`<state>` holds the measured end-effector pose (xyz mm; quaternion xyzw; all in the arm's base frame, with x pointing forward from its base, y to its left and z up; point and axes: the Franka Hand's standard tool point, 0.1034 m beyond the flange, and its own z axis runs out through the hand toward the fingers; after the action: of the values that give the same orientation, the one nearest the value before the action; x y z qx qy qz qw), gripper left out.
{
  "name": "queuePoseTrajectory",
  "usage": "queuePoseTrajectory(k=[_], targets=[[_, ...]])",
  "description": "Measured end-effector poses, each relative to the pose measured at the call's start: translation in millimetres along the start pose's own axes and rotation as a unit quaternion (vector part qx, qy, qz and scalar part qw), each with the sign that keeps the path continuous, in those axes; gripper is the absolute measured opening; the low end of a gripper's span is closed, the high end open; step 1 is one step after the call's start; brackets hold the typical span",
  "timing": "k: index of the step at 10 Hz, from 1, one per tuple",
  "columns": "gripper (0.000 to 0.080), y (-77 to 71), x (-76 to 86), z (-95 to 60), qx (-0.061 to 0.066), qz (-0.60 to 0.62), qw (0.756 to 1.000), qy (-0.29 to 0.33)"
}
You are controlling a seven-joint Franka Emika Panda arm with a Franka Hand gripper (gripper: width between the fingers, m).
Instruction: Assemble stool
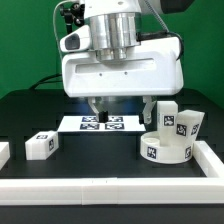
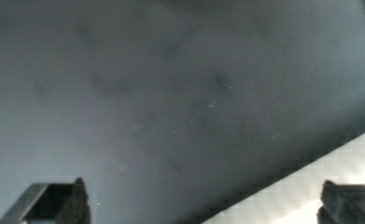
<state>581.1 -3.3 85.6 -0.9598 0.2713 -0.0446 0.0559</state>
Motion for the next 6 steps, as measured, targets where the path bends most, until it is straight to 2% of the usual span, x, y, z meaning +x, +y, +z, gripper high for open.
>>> queuePoseTrajectory(k=[3,4,5,6], targets=[[0.0648,2.6,0.6,0.4,-0.002,-0.072,0.997,0.000],[0.0648,33.2,12.3,1.7,-0.008,-0.124,0.992,0.000],[0.0648,61.9,25.9,1.7,-0.015,-0.118,0.993,-0.005],[0.0648,82.3,38.1,2.3,-0.017,-0.116,0.993,-0.014]])
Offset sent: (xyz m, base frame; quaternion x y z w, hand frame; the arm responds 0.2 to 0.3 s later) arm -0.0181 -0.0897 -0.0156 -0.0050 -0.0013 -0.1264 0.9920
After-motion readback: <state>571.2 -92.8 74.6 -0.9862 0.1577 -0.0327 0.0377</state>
